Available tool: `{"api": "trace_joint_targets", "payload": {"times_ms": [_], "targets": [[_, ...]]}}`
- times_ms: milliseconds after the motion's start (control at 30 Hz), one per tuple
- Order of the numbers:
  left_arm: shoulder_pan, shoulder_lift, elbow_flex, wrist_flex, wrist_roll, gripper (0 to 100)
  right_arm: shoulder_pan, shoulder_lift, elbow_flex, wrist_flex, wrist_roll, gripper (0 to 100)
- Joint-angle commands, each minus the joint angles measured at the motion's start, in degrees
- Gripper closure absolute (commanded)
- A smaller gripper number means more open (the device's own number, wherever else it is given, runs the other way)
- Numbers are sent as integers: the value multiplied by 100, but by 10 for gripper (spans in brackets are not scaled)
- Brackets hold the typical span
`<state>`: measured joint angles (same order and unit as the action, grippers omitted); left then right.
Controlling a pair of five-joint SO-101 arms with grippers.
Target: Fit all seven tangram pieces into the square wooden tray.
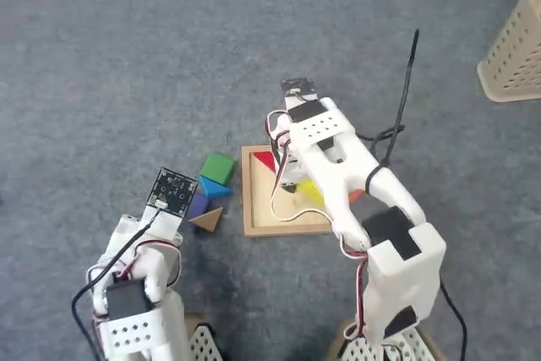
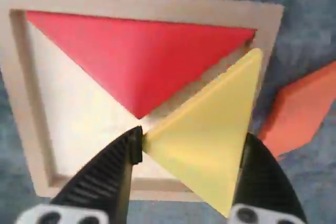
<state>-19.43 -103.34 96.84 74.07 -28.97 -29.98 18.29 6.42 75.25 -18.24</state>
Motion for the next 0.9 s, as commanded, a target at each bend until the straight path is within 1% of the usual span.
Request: {"api": "trace_joint_targets", "payload": {"times_ms": [0,133,233,300,367,600,733,800,867], "targets": [[-26,-70,-22,18,-53,987,48,-101,-325,84,-62,811],[-26,-70,-22,18,-53,987,48,-101,-325,84,-9,804],[-26,-70,-22,18,-53,987,4,-101,-334,101,185,747],[-18,-70,-22,18,-53,987,-75,-101,-334,101,185,708],[-18,-70,-22,18,-53,987,-145,-110,-334,92,185,690],[-18,-70,-22,18,-53,987,-127,-145,-571,163,193,691],[-26,-70,-22,18,-53,987,48,-242,-835,611,193,693],[-26,-70,-22,18,-53,987,259,-435,-923,734,193,734],[-26,-70,-22,18,-53,987,462,-681,-914,725,193,808]]}}
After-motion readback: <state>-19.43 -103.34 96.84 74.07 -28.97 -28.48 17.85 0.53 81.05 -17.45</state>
